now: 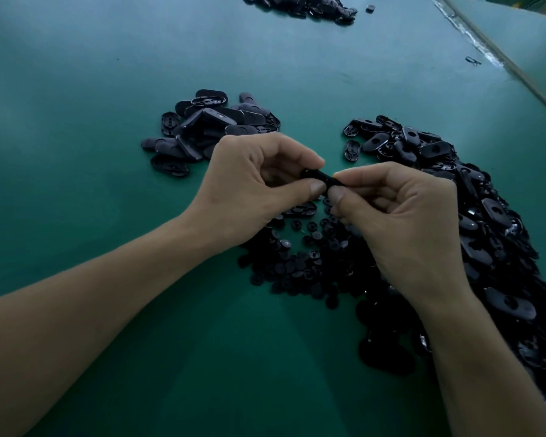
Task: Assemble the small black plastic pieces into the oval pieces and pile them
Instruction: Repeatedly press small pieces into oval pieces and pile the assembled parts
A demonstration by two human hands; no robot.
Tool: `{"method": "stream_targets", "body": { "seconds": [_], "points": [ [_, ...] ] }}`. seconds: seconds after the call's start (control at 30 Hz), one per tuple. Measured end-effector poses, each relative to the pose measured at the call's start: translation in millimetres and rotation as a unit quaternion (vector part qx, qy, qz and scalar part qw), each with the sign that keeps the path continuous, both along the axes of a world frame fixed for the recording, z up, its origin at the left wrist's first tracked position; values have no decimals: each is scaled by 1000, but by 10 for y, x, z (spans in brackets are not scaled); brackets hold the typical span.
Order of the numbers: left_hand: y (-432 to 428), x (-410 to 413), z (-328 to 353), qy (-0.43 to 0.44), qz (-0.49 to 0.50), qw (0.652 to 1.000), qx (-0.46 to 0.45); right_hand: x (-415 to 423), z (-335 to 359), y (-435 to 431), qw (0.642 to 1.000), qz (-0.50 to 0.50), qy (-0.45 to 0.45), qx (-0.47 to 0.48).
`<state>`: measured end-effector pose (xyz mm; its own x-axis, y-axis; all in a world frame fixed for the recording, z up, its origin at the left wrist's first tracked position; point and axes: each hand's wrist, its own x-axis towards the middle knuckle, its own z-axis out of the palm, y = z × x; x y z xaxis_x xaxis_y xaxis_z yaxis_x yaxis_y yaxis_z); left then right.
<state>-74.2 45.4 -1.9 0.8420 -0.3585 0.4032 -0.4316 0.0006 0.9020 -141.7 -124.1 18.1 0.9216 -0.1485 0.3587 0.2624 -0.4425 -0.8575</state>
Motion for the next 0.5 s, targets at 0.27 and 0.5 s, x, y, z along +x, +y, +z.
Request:
{"method": "stream_targets", "body": {
  "seconds": [0.27, 0.5],
  "points": [
    [6, 2, 5, -1, -2, 1000, 2, -2, -4, 18, 1000, -8, 6, -3],
    [9, 5, 9, -9, 5, 1000, 0, -1, -19, 68, 999, -40, -6, -7]
  ]
}}
